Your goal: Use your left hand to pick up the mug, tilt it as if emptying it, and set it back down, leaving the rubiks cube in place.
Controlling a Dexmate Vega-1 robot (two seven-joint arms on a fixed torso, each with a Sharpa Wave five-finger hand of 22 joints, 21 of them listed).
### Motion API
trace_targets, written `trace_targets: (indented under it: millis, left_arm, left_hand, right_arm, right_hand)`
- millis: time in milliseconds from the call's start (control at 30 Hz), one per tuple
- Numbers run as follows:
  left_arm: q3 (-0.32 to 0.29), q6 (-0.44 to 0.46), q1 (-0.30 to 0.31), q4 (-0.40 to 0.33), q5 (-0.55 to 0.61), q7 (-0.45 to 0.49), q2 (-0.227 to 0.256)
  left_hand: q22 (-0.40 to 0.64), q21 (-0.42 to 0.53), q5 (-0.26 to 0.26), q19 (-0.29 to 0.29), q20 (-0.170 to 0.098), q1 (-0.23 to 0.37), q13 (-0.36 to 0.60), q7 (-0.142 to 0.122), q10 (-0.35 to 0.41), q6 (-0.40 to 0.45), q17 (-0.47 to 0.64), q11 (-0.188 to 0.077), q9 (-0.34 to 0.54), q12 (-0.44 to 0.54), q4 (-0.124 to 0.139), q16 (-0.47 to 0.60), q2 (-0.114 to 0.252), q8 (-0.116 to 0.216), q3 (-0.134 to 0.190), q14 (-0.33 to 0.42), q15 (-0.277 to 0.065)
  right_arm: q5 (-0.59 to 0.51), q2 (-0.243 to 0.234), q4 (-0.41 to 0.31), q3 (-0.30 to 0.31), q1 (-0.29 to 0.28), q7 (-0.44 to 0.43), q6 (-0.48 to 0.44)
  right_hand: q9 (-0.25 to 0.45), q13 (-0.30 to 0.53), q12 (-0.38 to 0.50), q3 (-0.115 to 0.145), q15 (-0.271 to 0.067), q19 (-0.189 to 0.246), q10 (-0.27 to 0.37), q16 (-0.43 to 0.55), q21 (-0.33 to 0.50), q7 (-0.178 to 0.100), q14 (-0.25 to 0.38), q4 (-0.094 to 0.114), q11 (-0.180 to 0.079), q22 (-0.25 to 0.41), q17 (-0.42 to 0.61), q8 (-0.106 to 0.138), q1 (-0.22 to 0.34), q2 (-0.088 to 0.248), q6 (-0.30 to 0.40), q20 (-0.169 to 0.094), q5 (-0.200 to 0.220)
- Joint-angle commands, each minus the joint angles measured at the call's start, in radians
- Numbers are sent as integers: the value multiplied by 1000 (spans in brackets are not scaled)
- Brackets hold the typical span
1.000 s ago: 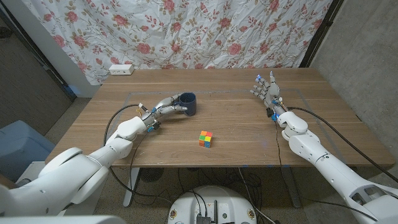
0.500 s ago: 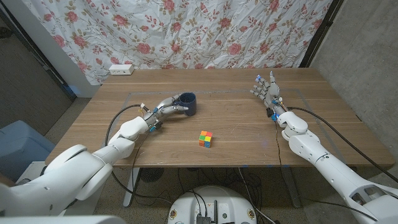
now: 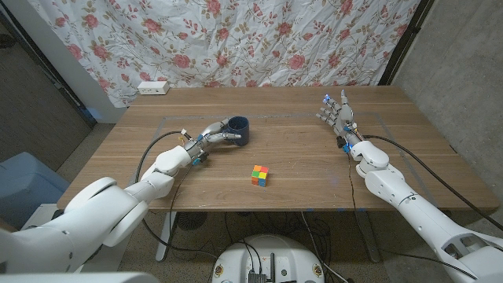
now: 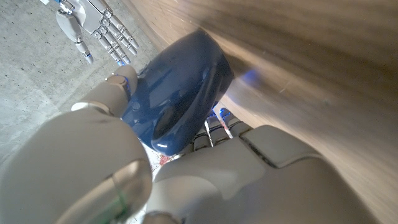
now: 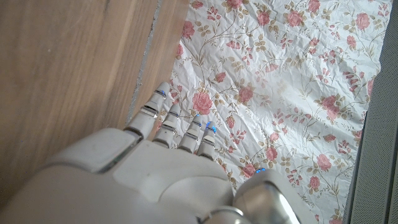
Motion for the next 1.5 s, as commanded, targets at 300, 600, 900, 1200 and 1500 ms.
trace_targets:
  millis: [300, 600, 900, 1200, 1500]
  left_arm:
    - [14, -16, -12, 30, 24, 62, -24]
    - [20, -15, -11, 44, 35, 107, -34]
    - [19, -21, -5, 46, 41, 164, -38]
    - [10, -25, 3, 40, 30, 174, -38]
    - [0, -33, 18, 30, 23, 197, -38]
  left_hand:
    - [3, 7, 4, 73, -4, 86, 24, -15, 129, 87, 8, -39, 21, 42, 0, 26, 8, 63, -24, 118, -36]
    - [5, 13, 4, 150, -14, 157, 61, -49, 220, 175, 17, -81, 50, 72, 4, 49, 26, 146, -68, 208, -92]
    - [7, 19, 5, 207, -14, 198, 97, -70, 285, 217, 35, -114, 80, 100, 8, 86, 51, 206, -108, 283, -129]
    - [14, 59, 3, 356, 3, 246, 151, -82, 340, 229, 56, -130, 119, 131, 9, 124, 79, 271, -170, 322, -155]
    - [18, 88, 3, 457, 1, 287, 190, -87, 387, 252, 75, -136, 143, 157, 8, 168, 97, 322, -214, 382, -173]
  right_arm:
    - [0, 0, -1, 0, 0, 0, 0]
    - [0, 0, 0, 0, 0, -1, 0]
    - [0, 0, 0, 0, 0, 0, 0]
    - [0, 0, 0, 0, 0, 0, 0]
    - [0, 0, 0, 0, 0, 1, 0]
  right_hand:
    - [2, 4, 5, 1, -50, 4, 9, 2, 6, -6, 6, 7, 2, 5, 5, 4, 8, 23, -2, 0, 4]
    - [2, 4, 5, 1, -48, 4, 9, 2, 6, -6, 6, 7, 1, 5, 6, 4, 8, 23, -2, 0, 4]
    - [2, 4, 5, 1, -49, 4, 9, 3, 6, -6, 7, 7, 2, 5, 6, 4, 8, 23, -2, 0, 4]
    - [2, 4, 5, 1, -48, 4, 8, 3, 6, -6, 7, 7, 2, 5, 6, 4, 8, 23, -1, 0, 4]
    - [2, 4, 5, 1, -50, 4, 9, 2, 6, -6, 7, 7, 3, 5, 6, 4, 8, 23, -1, 0, 4]
